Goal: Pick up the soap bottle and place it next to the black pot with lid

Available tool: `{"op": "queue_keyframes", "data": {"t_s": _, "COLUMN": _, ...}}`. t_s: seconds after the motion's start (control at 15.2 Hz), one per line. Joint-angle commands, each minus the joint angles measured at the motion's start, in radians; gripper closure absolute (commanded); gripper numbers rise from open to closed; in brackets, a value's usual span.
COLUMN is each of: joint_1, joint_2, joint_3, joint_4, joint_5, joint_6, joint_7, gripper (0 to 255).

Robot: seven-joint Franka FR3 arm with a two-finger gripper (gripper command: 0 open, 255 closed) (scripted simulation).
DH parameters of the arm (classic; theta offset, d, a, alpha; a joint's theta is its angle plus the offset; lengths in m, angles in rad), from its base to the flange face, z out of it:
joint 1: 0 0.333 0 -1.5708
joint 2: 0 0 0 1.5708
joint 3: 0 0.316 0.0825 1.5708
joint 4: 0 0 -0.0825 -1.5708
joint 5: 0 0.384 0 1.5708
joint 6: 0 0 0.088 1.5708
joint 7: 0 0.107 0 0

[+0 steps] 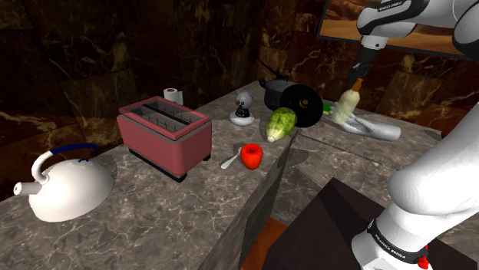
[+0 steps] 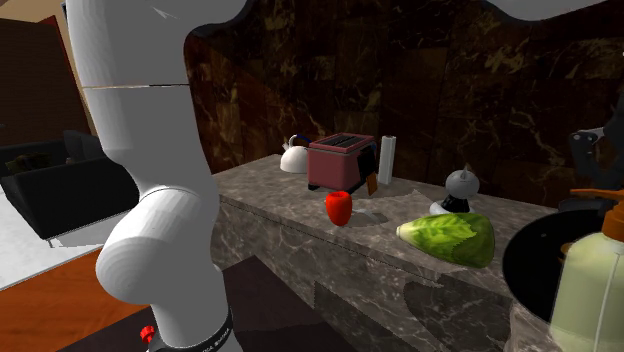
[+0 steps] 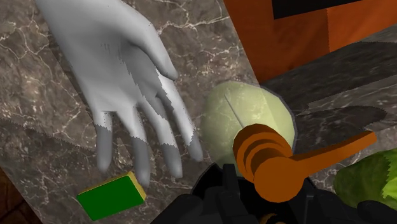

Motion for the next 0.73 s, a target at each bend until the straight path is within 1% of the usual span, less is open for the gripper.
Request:
{"op": "queue_keyframes", "data": {"t_s": 0.0, "joint_1": 0.000, "joint_2": 0.001, "joint_3": -0.001, "joint_4": -0.026, "joint_5": 0.000, "joint_6": 0.028, "joint_7": -0.001, "gripper": 255}}
{"op": "queue_keyframes", "data": {"t_s": 0.66, "joint_1": -0.002, "joint_2": 0.018, "joint_3": -0.002, "joint_4": -0.141, "joint_5": 0.007, "joint_6": 0.160, "joint_7": -0.006, "gripper": 255}}
